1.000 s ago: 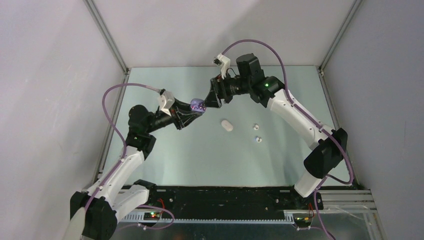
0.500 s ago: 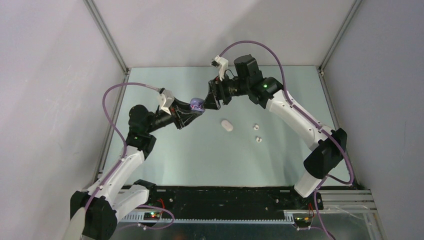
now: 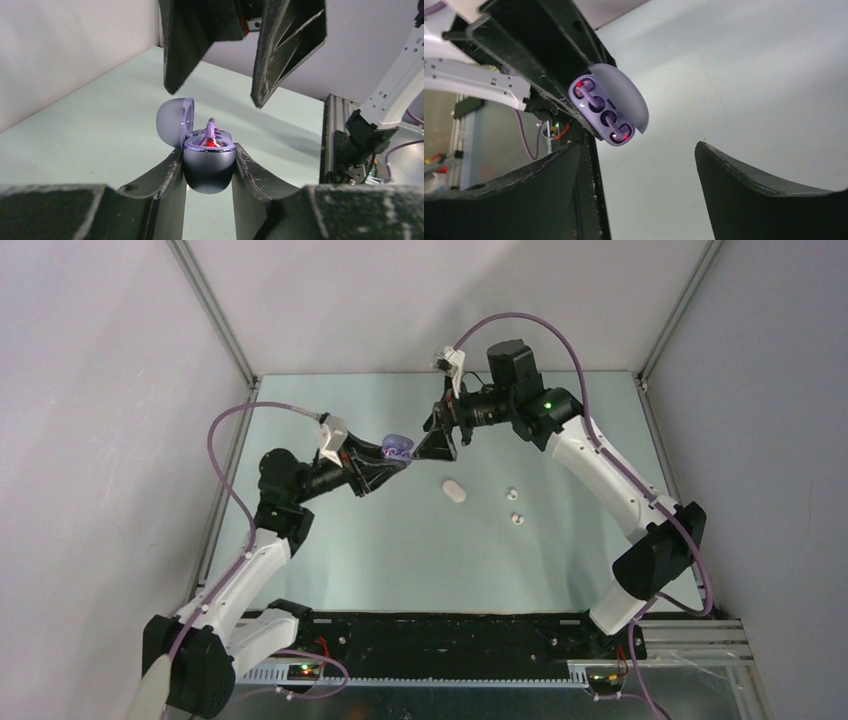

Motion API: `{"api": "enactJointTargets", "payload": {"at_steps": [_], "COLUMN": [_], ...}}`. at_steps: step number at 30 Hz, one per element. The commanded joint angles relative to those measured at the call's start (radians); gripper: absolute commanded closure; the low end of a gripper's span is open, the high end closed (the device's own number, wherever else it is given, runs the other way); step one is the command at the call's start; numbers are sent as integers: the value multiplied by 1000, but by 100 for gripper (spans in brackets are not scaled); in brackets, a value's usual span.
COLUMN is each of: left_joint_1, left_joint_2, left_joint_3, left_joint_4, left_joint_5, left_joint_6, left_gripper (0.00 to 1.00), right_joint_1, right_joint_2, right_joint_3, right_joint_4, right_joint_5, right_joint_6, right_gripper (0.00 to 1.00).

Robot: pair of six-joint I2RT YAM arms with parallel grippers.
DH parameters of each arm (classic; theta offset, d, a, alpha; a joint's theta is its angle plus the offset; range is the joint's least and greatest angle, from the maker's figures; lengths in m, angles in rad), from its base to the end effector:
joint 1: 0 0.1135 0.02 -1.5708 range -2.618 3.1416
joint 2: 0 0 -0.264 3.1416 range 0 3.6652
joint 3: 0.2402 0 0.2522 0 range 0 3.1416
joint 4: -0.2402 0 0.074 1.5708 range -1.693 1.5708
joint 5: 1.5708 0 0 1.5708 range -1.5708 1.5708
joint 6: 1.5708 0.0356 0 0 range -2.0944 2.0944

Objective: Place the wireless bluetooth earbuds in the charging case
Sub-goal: Place the earbud in the charging case, then close the charging case.

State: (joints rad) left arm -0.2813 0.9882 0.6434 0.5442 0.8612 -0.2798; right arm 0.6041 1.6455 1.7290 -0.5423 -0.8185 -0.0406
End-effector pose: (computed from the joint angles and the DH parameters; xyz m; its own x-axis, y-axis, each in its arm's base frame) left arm 0.2047 -0.0873 0.3269 -0.0643 -0.1687 -0.9836 0.9130 0.3880 -0.1263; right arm 0.2873 0.2298 0.4134 -0.3266 -0.2591 -0.9090 -0.9409 0.1802 0.2867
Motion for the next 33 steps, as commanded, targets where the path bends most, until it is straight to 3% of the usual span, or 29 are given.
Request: {"api": "enactJointTargets", "payload": {"at_steps": [1,4,7,17,23,29,33], "left_joint_1": [2,3,4,7,28,38,40], "left_joint_2": [18,33,40,83,119,153,168], "left_joint_3": [58,78,93,123,156,170,141], "left_joint_4": [34,24,2,3,-58,-122,-183], "left_joint_5": [48,64,75,9,-131,-165,-188], "left_joint_6": [-25,-21,-10,-70,-145,-166,-145], "left_gripper": [100,100,100,100,100,100,100], "right_joint_1": [7,35,61,118,168,160,96], "right_joint_2": [-26,0,35,48,-50,-121,-157], "right_joint_3": [53,92,117,95,-16,-126,-182], "right_joint_4": [-33,-102,-145,-60,4,73,101], "right_joint_5": [-155,-143,-120,-37,206,388,390], "right_joint_6": [-271,-447,-509,-498,-516,-450,-387], "right_gripper": [6,6,6,9,6,2,1]}}
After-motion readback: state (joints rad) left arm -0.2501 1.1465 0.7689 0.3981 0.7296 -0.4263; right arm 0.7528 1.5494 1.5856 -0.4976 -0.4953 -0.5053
